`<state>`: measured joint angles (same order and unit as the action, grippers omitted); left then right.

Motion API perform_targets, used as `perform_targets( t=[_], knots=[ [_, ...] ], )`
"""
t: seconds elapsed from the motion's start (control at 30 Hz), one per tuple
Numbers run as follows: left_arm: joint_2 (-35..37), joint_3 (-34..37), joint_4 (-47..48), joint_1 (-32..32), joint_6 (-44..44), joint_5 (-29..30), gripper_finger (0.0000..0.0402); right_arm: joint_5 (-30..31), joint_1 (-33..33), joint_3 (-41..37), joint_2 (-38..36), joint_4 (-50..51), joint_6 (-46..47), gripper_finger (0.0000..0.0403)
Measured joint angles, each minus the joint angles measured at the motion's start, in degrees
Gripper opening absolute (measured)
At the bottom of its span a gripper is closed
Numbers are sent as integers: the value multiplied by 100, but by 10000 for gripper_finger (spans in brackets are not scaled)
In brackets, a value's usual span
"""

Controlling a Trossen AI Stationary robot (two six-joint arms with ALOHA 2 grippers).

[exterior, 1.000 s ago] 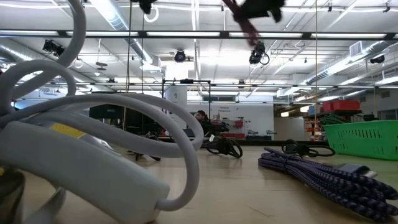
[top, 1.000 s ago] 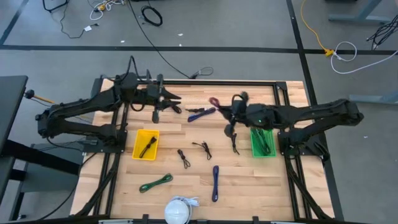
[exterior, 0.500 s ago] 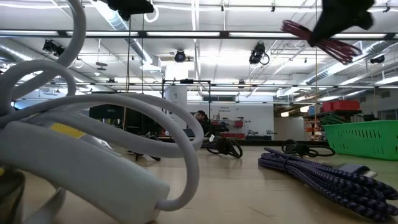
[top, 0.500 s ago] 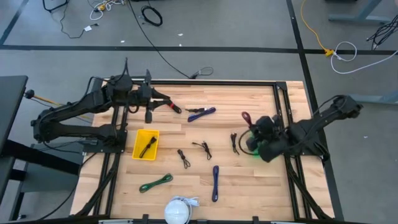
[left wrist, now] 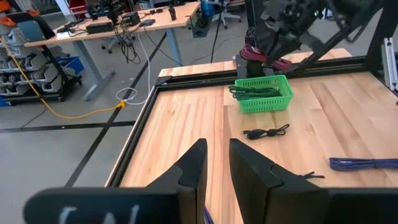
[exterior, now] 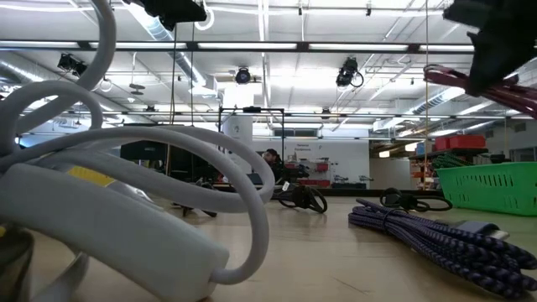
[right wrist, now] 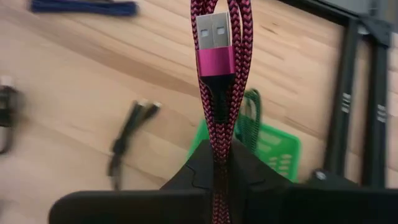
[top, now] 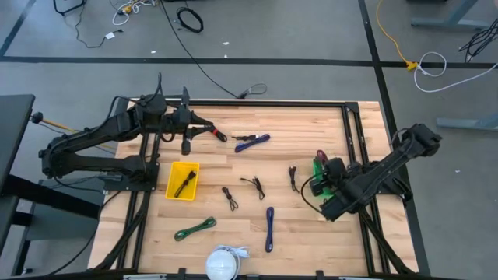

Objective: Pick & Place USB Port
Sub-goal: Put the black and pink charger cable into the green basket

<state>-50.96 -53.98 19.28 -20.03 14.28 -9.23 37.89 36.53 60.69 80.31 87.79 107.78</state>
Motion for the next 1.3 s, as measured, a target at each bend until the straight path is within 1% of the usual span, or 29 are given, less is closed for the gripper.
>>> perform_targets(
  t=[0.17,0.3,0.43,0.67,0.77,0.97,1.1,1.17,1.3],
  knots=[
    [0,0,45,0,0,0,71,-239,2,-16,403,75,305,12],
    [0,2,76,0,0,0,71,-379,2,-218,564,45,545,12],
    [0,2,80,0,-2,0,71,-584,2,-569,536,-37,822,12],
    [-2,4,168,2,-3,0,71,-606,2,-1118,399,-546,835,12],
    [-2,4,170,2,-4,0,71,-791,-2,-1355,328,-642,853,12],
    [-2,4,170,2,-8,0,71,-747,-2,-1829,96,-1305,895,12],
    [-2,4,170,2,-8,0,71,-730,-13,-1930,-39,-1346,870,13],
    [-2,4,170,2,-8,-1,71,-706,-12,-1924,-61,-1344,855,30],
    [-2,4,170,2,-8,-1,71,-689,-12,-1919,-61,-1341,859,96]
  ],
)
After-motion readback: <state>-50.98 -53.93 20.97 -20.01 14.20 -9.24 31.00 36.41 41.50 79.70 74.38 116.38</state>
